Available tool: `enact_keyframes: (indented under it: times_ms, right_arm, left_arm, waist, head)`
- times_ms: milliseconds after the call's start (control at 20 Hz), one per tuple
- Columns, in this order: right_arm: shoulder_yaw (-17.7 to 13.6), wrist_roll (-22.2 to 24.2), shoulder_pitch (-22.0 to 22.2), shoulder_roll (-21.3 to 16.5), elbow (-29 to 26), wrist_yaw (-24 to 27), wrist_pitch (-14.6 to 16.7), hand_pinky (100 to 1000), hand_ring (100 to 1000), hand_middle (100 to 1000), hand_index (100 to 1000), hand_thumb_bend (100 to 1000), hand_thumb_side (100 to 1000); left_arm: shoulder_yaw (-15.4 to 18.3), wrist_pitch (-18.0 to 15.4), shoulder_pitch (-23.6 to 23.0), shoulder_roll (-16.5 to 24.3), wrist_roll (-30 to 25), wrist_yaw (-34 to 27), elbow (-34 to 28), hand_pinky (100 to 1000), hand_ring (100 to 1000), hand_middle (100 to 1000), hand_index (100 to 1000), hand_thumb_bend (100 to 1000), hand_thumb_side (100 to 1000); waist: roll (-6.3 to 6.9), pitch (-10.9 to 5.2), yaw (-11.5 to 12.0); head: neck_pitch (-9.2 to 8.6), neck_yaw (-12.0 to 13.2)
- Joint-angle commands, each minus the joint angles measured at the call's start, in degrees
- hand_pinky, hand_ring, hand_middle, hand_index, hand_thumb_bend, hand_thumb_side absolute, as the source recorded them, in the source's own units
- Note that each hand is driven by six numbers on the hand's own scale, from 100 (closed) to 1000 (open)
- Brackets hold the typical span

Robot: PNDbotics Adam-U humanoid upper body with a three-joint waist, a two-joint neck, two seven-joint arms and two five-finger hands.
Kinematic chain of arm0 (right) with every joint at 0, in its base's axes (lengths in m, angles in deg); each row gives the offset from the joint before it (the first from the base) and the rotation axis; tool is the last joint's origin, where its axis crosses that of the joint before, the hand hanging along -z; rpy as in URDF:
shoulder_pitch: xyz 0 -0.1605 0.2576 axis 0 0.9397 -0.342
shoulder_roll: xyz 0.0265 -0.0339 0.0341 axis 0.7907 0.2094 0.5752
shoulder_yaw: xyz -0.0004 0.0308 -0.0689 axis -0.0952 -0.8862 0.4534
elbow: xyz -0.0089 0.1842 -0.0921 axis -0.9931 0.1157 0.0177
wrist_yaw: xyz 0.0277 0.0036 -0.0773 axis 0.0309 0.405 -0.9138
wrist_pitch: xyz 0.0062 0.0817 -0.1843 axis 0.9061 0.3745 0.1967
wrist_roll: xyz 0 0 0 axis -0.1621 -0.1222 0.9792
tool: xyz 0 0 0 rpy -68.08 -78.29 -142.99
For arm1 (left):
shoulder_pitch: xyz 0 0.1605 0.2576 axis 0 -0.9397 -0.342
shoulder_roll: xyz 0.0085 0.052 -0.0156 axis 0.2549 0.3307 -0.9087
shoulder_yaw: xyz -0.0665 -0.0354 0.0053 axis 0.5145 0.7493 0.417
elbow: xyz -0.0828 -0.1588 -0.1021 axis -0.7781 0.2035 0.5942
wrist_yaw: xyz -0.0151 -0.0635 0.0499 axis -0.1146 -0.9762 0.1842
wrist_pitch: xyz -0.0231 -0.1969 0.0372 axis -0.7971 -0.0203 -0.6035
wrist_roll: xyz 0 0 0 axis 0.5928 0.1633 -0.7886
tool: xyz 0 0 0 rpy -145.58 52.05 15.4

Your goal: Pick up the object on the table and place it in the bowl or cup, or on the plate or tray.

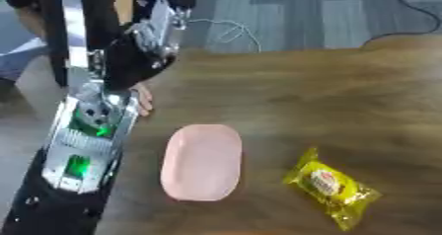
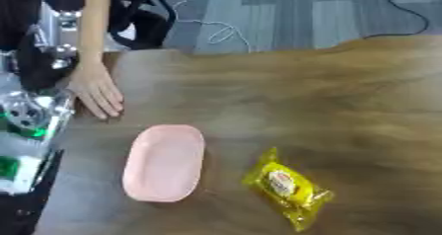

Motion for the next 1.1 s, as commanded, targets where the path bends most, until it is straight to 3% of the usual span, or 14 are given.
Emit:
enact_keyframes:
  times_ms: [50, 250, 500, 800, 850, 950, 1100]
  right_arm:
    - [-0.65, -0.53, 0.29, -1.39, -0.77, -0.93, 0.24, 393, 530, 656, 732, 100, 1000]
    - [-0.59, -0.88, 2.58, -2.99, -0.77, -2.88, 0.98, 382, 519, 650, 717, 100, 1000]
    - [-0.50, -1.74, 4.51, -4.29, -0.77, -5.15, 1.99, 377, 513, 649, 697, 100, 1000]
    - [-0.81, -4.05, 6.58, -5.30, -0.77, -7.54, 4.75, 398, 530, 665, 675, 100, 1000]
    - [-0.92, -4.75, 6.81, -5.40, -0.77, -7.90, 5.43, 398, 530, 665, 675, 100, 1000]
    - [-1.13, -6.24, 7.13, -5.54, -0.77, -8.69, 6.63, 409, 537, 672, 667, 100, 1000]
    - [-1.31, -8.00, 7.81, -5.80, -0.77, -9.93, 7.56, 413, 540, 675, 662, 100, 1000]
  left_arm:
    - [-0.62, 2.25, 0.71, 4.70, -1.56, -0.77, -0.34, 549, 664, 754, 811, 307, 625]
    - [-4.03, 5.47, 0.74, 15.81, -6.95, -1.78, 3.49, 514, 636, 725, 800, 318, 621]
    - [-9.21, 6.77, 2.42, 24.99, -15.07, -2.74, 5.69, 505, 632, 731, 805, 496, 587]
    - [-16.48, 7.09, 6.83, 29.60, -24.37, -4.11, 6.91, 520, 645, 739, 814, 611, 603]
    - [-17.54, 7.11, 7.53, 29.84, -25.58, -4.33, 7.27, 520, 645, 739, 814, 611, 603]
    - [-19.57, 7.20, 8.95, 29.63, -28.05, -4.12, 8.48, 523, 636, 724, 808, 710, 578]
    - [-22.16, 6.76, 11.37, 28.26, -31.48, -3.02, 11.26, 539, 653, 737, 821, 774, 586]
  waist:
    - [-0.08, -0.90, -0.16]
    - [0.54, -0.68, -0.76]
    - [1.05, -0.85, -1.46]
    - [1.49, -1.54, -3.32]
    - [1.59, -1.67, -3.75]
    - [1.80, -2.12, -5.14]
    - [1.97, -2.79, -6.64]
  head:
    - [-0.15, -0.36]
    - [1.79, 0.54]
    - [3.93, 1.92]
    - [6.00, 4.05]
    - [6.26, 4.52]
    - [7.03, 5.57]
    - [8.06, 5.91]
